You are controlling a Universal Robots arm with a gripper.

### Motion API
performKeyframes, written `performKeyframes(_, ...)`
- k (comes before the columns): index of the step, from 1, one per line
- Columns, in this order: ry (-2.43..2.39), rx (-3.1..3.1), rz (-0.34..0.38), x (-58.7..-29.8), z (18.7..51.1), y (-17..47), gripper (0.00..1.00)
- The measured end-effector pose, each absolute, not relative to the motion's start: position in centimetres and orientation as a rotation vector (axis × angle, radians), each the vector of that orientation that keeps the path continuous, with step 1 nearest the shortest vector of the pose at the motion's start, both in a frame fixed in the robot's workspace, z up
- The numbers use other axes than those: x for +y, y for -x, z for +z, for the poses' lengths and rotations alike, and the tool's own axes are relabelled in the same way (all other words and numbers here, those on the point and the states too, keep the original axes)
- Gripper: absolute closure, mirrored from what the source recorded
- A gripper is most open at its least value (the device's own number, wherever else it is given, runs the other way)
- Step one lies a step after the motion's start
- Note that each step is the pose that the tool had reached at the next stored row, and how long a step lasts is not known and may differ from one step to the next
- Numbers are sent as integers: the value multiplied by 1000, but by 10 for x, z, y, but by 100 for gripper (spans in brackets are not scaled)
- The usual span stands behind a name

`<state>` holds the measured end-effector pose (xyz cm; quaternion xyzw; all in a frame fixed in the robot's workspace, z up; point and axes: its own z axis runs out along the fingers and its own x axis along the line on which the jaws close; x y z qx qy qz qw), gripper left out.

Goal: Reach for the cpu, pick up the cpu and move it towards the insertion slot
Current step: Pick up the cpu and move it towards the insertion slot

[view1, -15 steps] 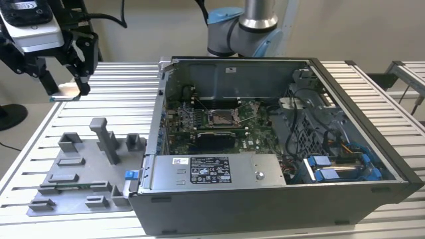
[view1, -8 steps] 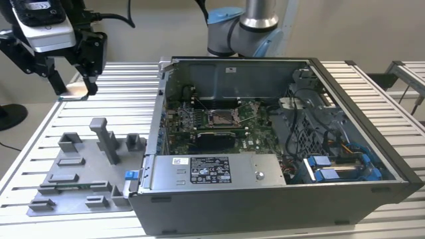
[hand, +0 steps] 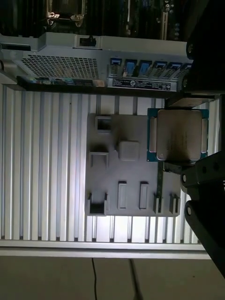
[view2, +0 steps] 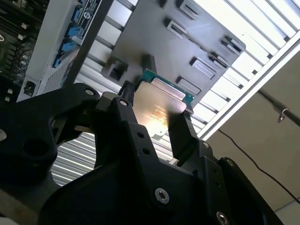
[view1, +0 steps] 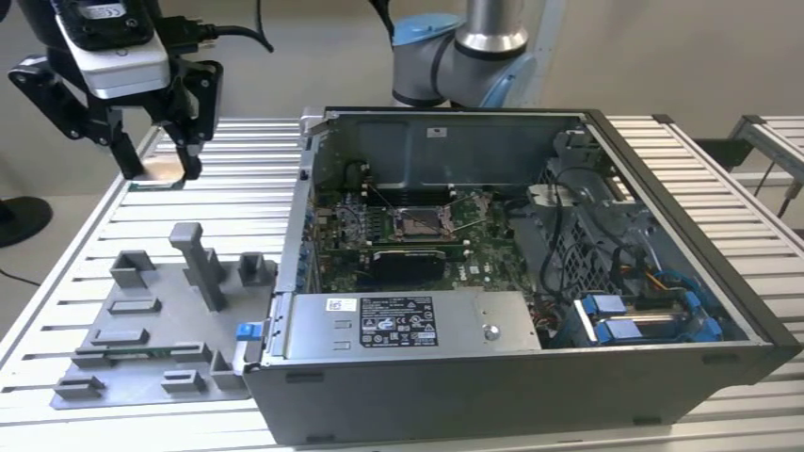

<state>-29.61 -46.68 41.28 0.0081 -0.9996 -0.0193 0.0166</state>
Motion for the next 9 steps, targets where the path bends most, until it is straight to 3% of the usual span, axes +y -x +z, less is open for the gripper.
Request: performKeyframes(9,-25,-3107,-60,-467,413,278,100)
